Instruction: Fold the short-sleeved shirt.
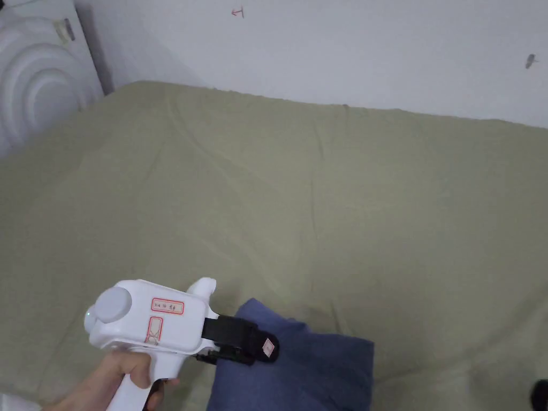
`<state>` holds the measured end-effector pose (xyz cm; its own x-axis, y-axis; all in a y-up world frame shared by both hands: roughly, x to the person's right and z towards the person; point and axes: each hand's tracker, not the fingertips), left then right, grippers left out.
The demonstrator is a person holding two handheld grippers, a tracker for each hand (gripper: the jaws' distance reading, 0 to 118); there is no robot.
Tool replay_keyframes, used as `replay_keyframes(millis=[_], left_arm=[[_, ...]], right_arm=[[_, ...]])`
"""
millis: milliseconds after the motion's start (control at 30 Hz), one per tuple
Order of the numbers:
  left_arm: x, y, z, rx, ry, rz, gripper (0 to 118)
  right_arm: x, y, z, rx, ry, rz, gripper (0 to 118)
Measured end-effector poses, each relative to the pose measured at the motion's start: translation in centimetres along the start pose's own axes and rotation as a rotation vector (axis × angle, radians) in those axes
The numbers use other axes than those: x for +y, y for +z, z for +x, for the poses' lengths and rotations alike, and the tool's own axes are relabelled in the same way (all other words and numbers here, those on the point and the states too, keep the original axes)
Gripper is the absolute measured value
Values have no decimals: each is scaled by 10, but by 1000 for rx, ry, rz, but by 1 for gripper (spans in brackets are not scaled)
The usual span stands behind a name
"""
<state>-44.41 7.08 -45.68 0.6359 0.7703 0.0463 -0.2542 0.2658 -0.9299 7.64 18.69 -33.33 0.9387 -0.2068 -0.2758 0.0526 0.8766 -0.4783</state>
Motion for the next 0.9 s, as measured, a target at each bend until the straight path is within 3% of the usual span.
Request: replay_keyframes(millis=[167,300,500,633,833,867,900], left_arm=[[27,83,-41,121,34,83,31],[47,128,-71,167,62,139,31],[80,160,-106,175,67,126,31],[101,159,-124,184,78,60,31],[119,156,-136,186,80,14,31],[118,156,-136,186,78,18,35],[119,157,-136,199,78,10,68]], right_arm=[[11,53,-23,-364,168,265,3],[12,64,-31,-503,218,372,3],[16,47,-33,-505,253,344,3],[13,30,-36,-467,209,313,3],[8,11,-36,-453,208,263,3],[8,11,-35,-452,209,260,3],[8,10,-34,-453,207,260,3]])
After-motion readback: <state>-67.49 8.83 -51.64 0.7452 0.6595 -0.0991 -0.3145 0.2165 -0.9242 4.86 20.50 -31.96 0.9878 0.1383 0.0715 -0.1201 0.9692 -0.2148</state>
